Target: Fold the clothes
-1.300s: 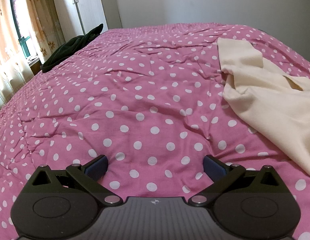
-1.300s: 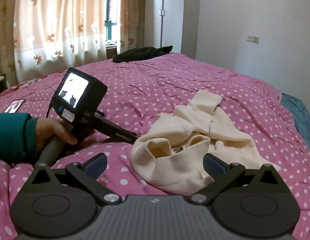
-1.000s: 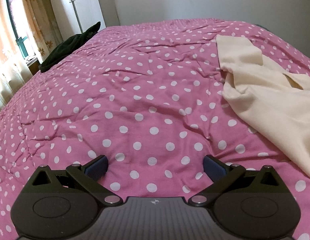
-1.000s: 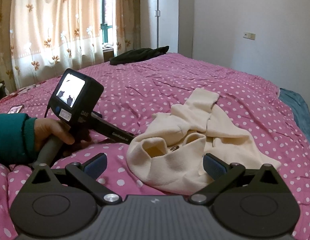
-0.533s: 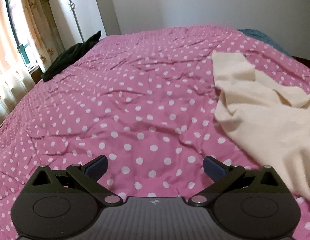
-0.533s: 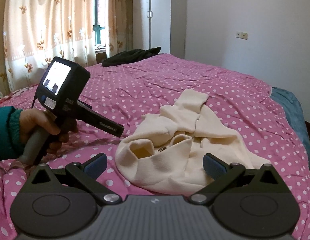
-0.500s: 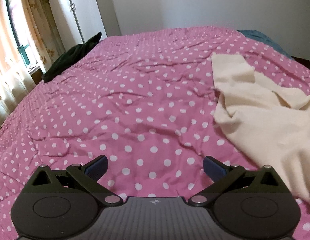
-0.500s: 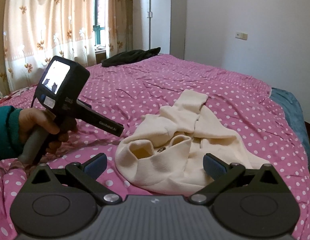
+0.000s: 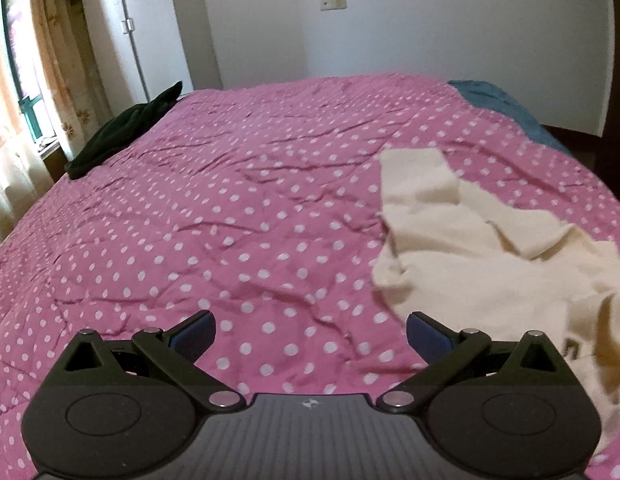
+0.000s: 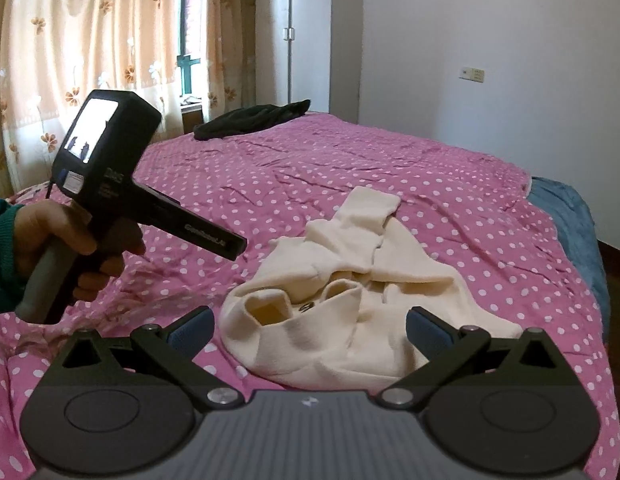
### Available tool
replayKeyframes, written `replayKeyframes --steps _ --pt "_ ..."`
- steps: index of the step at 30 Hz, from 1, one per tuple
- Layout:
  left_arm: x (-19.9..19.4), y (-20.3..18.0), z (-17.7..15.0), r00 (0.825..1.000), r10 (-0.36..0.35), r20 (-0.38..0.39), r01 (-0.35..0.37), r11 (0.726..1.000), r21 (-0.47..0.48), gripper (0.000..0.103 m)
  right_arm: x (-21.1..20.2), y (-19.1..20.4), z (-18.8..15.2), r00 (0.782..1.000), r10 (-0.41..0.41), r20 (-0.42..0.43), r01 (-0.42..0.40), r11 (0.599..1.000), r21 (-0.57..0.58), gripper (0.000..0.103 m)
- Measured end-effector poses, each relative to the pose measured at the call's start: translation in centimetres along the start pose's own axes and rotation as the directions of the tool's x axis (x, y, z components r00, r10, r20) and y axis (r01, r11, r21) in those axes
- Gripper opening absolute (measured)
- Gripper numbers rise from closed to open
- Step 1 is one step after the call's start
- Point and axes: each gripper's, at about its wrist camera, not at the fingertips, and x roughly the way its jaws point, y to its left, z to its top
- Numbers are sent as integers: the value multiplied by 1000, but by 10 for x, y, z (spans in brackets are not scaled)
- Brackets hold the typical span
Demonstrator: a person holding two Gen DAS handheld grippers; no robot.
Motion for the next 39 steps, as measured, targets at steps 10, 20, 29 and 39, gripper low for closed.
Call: replayKeyframes --steps 10,20,29,39 --pt "-22 -26 23 995 -87 47 85 995 54 103 -5 -14 5 1000 -28 7 28 999 22 102" --pt "-17 -62 41 980 -200 -6 199 973 117 102 -6 -34 11 998 -68 -6 68 996 64 94" --pt "12 -85 46 949 -292 -117 307 941 143 86 2 -63 22 997 -77 -29 79 992 100 82" --pt "36 -81 42 920 -332 -210 361 925 118 49 31 -104 35 991 -94 -95 105 987 124 63"
